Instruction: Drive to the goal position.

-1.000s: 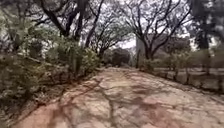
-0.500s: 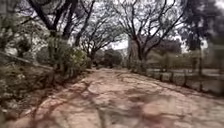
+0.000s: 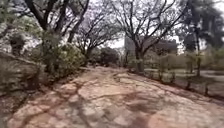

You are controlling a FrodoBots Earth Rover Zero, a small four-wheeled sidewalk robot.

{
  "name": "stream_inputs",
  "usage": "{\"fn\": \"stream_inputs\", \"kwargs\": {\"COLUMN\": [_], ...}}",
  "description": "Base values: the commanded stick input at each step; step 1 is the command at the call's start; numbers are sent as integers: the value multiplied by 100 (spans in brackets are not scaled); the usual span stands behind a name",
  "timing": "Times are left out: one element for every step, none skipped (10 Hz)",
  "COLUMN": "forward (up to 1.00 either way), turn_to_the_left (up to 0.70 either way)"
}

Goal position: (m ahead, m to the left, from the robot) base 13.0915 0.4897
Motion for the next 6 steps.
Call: {"fn": "stream_inputs", "kwargs": {"forward": [70, 70, 70, 70, 70, 70], "turn_to_the_left": [0, 0, 0, 0, 0, 0]}}
